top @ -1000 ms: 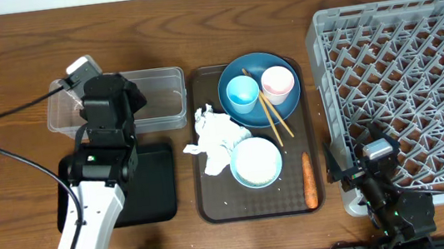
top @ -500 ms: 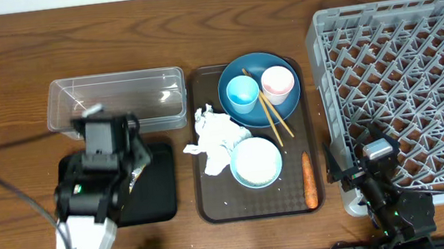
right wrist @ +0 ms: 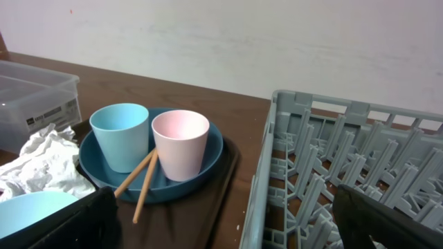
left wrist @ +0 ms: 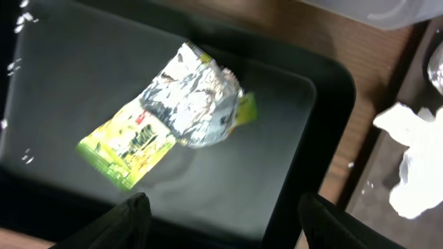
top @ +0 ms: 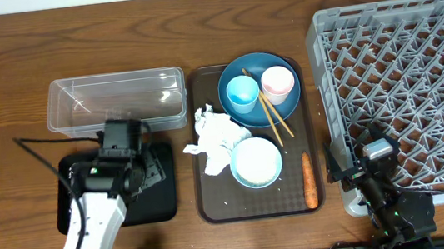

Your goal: Sort waste into correct bins and load items into the dishwasher rack

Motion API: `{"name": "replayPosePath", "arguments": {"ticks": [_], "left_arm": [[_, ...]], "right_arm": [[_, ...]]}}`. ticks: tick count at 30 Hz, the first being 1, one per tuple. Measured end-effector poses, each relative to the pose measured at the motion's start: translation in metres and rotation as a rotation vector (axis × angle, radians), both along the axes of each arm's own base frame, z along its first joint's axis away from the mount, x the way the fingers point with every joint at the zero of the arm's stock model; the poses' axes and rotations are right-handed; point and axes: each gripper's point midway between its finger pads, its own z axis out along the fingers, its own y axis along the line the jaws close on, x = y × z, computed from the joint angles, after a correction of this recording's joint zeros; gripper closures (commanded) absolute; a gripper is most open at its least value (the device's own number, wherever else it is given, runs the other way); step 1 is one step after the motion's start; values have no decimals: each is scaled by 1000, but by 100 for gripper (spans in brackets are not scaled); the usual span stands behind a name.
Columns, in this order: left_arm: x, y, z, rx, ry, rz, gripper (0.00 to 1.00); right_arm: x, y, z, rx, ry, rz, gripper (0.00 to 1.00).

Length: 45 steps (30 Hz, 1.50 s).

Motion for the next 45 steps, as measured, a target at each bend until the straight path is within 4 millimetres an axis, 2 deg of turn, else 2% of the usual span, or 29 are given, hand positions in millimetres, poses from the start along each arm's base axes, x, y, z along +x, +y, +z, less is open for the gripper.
{"name": "replayPosePath", "arguments": {"ticks": [7, 12, 14, 18, 19, 20, 28, 30, 34, 35, 37, 38, 40, 42, 45], "left_arm": [[7, -1, -33, 13, 90, -4, 30], [13, -2, -52, 18, 125, -9, 52], [14, -2, -55, 20, 134, -8, 66], [12, -2, -59, 22, 154, -12, 81], [12, -2, -60, 24, 157, -13, 94], [11, -2, -60, 26, 159, -16, 94], [7, 0, -55, 32, 163, -20, 94], [7, 0, -44, 29, 138, -20, 94], [18, -2, -3, 11, 4, -19, 93], [21, -2, 9, 5, -39, -19, 85], [21, -2, 28, -1, -98, -25, 53], [18, -2, 34, -3, -113, -20, 44], [11, 0, 37, -1, -108, -19, 37], [10, 0, 34, -1, -100, -18, 36], [18, -1, 16, 0, -99, -17, 37]], "right_arm": [[0, 0, 0, 0, 0, 0, 1], [0, 0, 0, 0, 0, 0, 1], [0, 0, 0, 0, 0, 0, 1], [0, 0, 0, 0, 0, 0, 1], [0, 0, 0, 0, 0, 0, 1], [0, 0, 0, 0, 0, 0, 1], [0, 0, 0, 0, 0, 0, 1], [0, 0, 0, 0, 0, 0, 1], [0, 0, 0, 0, 0, 0, 1], [0, 0, 0, 0, 0, 0, 1], [0, 0, 0, 0, 0, 0, 1], [0, 0, 0, 0, 0, 0, 1], [0, 0, 0, 0, 0, 0, 1], [0, 0, 0, 0, 0, 0, 1], [0, 0, 0, 0, 0, 0, 1]]}}
